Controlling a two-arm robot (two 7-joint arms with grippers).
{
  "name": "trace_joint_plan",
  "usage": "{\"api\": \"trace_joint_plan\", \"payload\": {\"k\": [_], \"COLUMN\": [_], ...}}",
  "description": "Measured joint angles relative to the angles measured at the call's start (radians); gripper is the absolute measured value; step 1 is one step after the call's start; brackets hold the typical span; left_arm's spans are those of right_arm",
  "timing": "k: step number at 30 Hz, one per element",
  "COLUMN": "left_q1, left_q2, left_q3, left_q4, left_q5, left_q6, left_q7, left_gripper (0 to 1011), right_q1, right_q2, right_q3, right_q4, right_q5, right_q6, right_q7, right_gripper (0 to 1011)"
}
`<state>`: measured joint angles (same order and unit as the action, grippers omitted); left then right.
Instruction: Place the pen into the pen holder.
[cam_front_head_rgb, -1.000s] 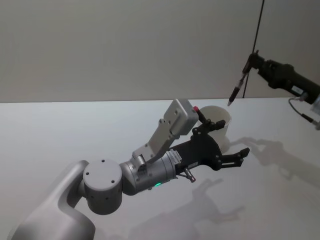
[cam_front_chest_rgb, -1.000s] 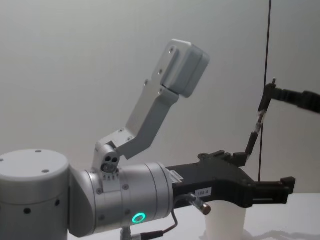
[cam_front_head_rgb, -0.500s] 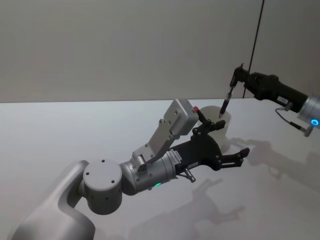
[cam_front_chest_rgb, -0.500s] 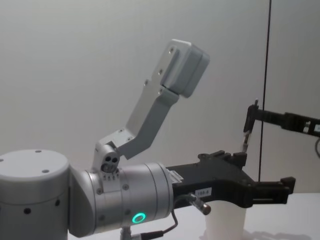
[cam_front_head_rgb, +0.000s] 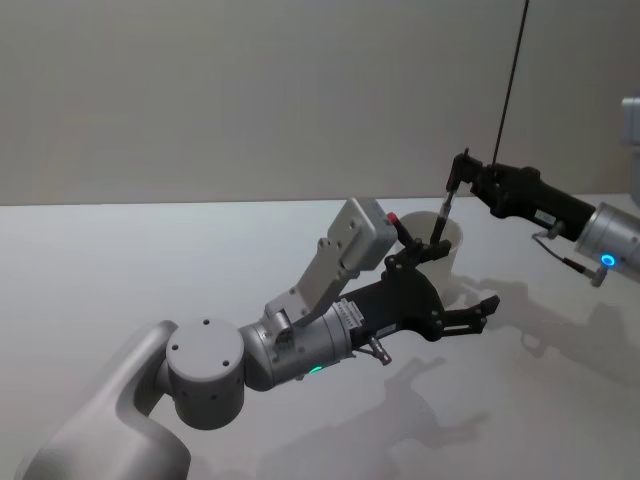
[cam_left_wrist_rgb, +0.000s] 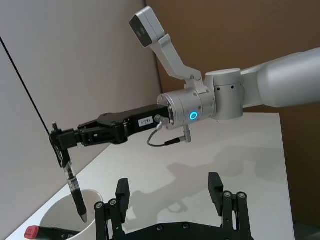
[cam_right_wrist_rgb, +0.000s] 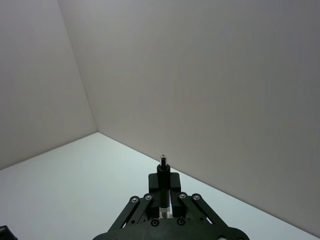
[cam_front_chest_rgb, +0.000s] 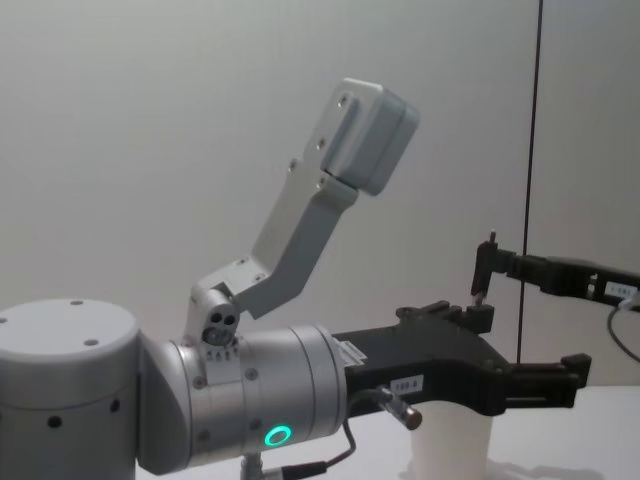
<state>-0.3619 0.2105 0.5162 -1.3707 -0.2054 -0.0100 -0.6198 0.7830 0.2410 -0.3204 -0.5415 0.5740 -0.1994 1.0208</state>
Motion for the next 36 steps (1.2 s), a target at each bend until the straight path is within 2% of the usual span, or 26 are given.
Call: {"api": "trace_joint_plan", "payload": {"k": [3, 7, 10, 17, 18, 19, 20, 21, 28, 29, 33, 36], "left_q1": [0.000, 0.000, 0.000, 0.000, 0.000, 0.000, 0.000, 0.000, 0.000, 0.000, 0.000, 0.000], "left_q2": [0.000, 0.000, 0.000, 0.000, 0.000, 0.000, 0.000, 0.000, 0.000, 0.000, 0.000, 0.000], "left_q3": [0.000, 0.000, 0.000, 0.000, 0.000, 0.000, 0.000, 0.000, 0.000, 0.000, 0.000, 0.000], "left_q4": [0.000, 0.000, 0.000, 0.000, 0.000, 0.000, 0.000, 0.000, 0.000, 0.000, 0.000, 0.000], "left_q5": [0.000, 0.000, 0.000, 0.000, 0.000, 0.000, 0.000, 0.000, 0.000, 0.000, 0.000, 0.000], "left_q6": [0.000, 0.000, 0.000, 0.000, 0.000, 0.000, 0.000, 0.000, 0.000, 0.000, 0.000, 0.000], "left_q7": [0.000, 0.000, 0.000, 0.000, 0.000, 0.000, 0.000, 0.000, 0.000, 0.000, 0.000, 0.000], "left_gripper": [999, 1000, 1000, 999, 1000, 1000, 999, 1000, 1000, 1000, 999, 1000], "right_q1": [0.004, 0.012, 0.016, 0.026, 0.026, 0.027, 0.027, 0.028, 0.028, 0.029, 0.029, 0.029], "right_q2": [-0.004, -0.011, -0.014, -0.021, -0.021, -0.022, -0.022, -0.022, -0.023, -0.023, -0.023, -0.023], "right_q3": [-0.005, -0.014, -0.016, -0.020, -0.020, -0.020, -0.020, -0.020, -0.017, -0.017, -0.016, -0.016], "right_q4": [0.014, 0.044, 0.056, 0.088, 0.090, 0.093, 0.094, 0.095, 0.101, 0.102, 0.104, 0.105], "right_q5": [-0.004, -0.011, -0.013, -0.016, -0.016, -0.016, -0.016, -0.016, -0.015, -0.015, -0.014, -0.014], "right_q6": [-0.014, -0.037, -0.047, -0.068, -0.069, -0.071, -0.072, -0.072, -0.075, -0.076, -0.077, -0.077], "right_q7": [-0.003, -0.007, -0.008, -0.009, -0.009, -0.009, -0.010, -0.010, -0.011, -0.011, -0.012, -0.012], "right_gripper": [120, 252, 306, 544, 558, 617, 617, 683, 870, 923, 1002, 1002]}}
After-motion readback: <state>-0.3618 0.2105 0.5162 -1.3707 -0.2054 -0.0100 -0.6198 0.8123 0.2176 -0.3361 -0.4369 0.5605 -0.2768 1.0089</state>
